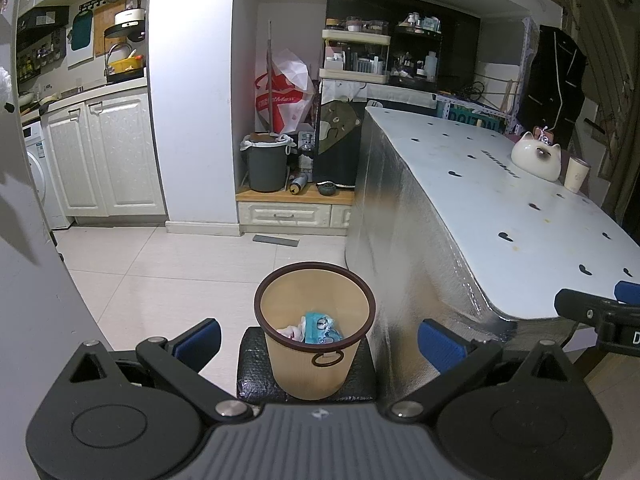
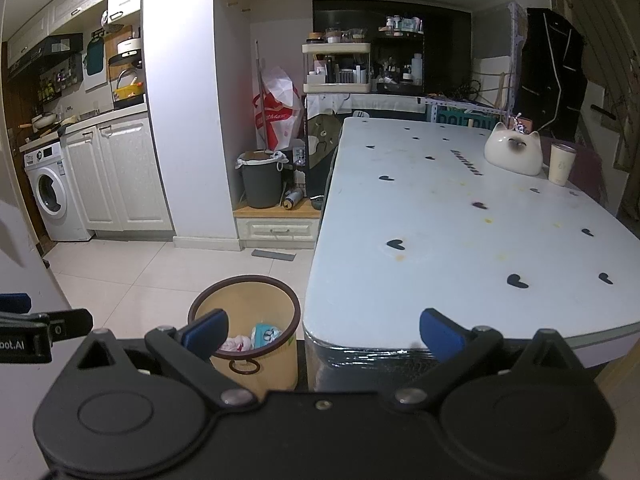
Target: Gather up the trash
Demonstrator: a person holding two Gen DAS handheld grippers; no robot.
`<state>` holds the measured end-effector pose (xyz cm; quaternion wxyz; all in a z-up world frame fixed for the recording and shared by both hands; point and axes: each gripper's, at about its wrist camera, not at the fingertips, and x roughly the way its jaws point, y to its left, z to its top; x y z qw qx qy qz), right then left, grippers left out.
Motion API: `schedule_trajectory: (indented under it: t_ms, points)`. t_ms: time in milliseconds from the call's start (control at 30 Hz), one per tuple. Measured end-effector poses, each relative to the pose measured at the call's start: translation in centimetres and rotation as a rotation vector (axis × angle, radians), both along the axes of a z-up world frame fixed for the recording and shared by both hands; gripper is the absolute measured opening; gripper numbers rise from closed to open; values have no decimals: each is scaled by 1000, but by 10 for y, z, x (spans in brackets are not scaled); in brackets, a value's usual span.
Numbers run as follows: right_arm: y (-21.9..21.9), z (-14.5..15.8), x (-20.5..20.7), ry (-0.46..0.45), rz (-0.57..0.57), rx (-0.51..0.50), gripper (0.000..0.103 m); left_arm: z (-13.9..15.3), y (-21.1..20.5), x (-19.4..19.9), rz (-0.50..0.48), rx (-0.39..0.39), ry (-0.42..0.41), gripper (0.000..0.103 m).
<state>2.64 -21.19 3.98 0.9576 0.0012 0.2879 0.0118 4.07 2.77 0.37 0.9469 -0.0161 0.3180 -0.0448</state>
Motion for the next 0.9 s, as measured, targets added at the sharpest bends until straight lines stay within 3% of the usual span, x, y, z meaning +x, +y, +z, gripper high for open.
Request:
schedule_trajectory:
  t_ms: [900]
  points:
    - [0,-1,0,-1,0,1,103,3,-7,1,-7,-2,-3,103]
